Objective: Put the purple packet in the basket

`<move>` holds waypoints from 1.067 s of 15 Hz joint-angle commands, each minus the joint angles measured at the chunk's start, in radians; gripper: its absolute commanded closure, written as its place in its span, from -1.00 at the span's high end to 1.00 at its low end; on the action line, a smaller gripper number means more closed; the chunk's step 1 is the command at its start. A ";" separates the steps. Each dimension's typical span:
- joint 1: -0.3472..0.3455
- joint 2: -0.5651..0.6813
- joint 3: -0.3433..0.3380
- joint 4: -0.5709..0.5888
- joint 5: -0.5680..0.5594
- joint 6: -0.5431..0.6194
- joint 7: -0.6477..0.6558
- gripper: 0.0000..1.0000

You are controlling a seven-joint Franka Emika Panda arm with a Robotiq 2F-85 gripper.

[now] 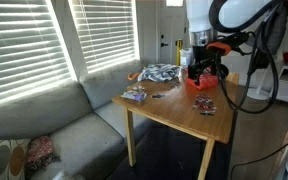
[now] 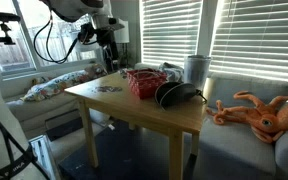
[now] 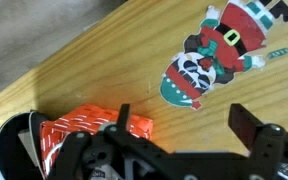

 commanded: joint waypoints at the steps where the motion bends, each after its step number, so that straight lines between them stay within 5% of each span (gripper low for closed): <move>1: 0.035 0.005 -0.033 0.002 -0.013 -0.004 0.011 1.00; 9: 0.035 0.005 -0.033 0.002 -0.013 -0.004 0.011 1.00; 16: 0.150 0.192 0.038 0.256 -0.094 0.059 -0.109 1.00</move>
